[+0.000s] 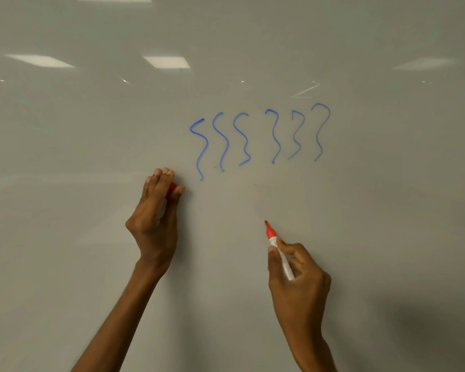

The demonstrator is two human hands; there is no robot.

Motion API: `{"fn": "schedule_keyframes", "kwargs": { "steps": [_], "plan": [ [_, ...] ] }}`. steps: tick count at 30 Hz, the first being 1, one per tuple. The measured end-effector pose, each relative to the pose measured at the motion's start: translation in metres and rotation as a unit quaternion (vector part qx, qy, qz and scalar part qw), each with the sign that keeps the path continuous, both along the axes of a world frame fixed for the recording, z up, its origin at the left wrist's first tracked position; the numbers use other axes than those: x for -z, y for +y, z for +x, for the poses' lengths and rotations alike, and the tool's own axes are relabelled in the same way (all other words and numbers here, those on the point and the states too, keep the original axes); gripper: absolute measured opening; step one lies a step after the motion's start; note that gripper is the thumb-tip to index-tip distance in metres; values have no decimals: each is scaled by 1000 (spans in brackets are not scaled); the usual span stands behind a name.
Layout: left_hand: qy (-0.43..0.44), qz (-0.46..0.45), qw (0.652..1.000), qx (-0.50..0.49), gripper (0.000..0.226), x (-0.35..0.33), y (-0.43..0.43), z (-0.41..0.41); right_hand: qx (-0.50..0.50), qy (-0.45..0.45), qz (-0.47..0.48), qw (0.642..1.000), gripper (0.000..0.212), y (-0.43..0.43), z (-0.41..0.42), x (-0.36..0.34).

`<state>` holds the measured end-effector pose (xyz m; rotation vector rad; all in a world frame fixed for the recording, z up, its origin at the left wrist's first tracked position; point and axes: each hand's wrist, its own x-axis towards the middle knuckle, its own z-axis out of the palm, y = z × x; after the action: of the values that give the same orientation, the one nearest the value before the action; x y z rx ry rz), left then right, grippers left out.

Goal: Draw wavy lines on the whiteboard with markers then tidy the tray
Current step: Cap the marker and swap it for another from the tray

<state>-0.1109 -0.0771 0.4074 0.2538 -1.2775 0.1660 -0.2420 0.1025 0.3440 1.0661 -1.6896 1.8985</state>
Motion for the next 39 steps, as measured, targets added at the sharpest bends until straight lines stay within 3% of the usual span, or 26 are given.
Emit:
{"fn": "schedule_keyframes", "kwargs": {
  "steps": [2,6,10,22,26,30,34,39],
  "plan": [
    [-2,1,1000,0,31,1,-1,-1,-15,-8,2,1000,10,2,0,-4],
    [8,13,1000,5,31,2,0,-5,-9,-12,-90,996,8,2,-16,-44],
    [-1,11,1000,2,30,3,-1,-4,-2,8,-73,997,9,-5,-20,-67],
    [12,8,999,-41,30,3,-2,-9,-12,-46,-28,998,6,7,-9,-16],
    [6,5,999,-46,30,3,-1,-8,8,-26,-100,995,5,8,-21,-44],
    [0,18,999,-39,30,3,0,-6,31,-10,-91,995,7,4,-33,-62],
    [-22,23,999,-35,31,1,3,-1,34,-51,-103,993,9,12,-39,-42],
    [-11,120,991,60,40,-1,17,6,8,-94,-60,994,7,19,-22,-10]
  ]
}}
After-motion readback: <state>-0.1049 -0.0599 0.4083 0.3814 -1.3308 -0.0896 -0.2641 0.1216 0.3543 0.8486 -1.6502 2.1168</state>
